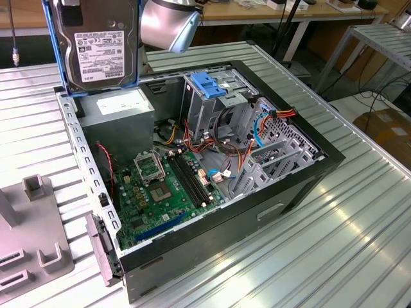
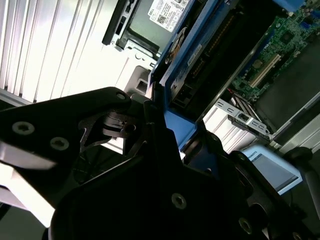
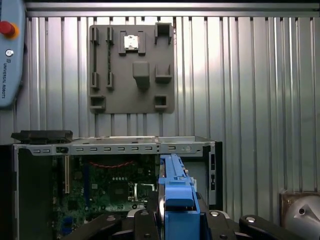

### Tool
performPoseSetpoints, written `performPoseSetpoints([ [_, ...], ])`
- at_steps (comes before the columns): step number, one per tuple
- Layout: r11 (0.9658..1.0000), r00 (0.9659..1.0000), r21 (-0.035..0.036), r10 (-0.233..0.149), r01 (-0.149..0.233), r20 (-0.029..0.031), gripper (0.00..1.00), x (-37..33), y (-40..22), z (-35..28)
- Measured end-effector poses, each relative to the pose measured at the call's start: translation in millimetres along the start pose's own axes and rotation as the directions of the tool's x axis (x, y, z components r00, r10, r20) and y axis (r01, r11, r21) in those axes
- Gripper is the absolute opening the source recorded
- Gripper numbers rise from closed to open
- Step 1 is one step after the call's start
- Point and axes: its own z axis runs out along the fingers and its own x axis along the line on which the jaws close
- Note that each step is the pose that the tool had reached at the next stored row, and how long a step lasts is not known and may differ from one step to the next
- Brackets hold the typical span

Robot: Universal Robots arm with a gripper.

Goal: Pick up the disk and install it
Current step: 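Pick up the disk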

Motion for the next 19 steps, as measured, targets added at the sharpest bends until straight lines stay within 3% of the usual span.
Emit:
performPoseSetpoints([
  [7, 1.0000, 1.0000, 0.0001, 0.001, -0.001, 0.0001, 0.37, 7.8, -10.9, 0.2],
  [15, 1.0000, 1.0000, 0.0001, 0.001, -0.001, -0.0002, 0.37, 10.4, -32.9, 1.6],
  [17, 1.0000, 1.0000, 0.0001, 0.001, -0.001, -0.0002, 0.37, 11.3, -40.9, 2.5],
  [19, 1.0000, 1.0000, 0.0000, 0.001, -0.001, -0.0002, 0.37, 11.3, -42.8, 2.7],
])
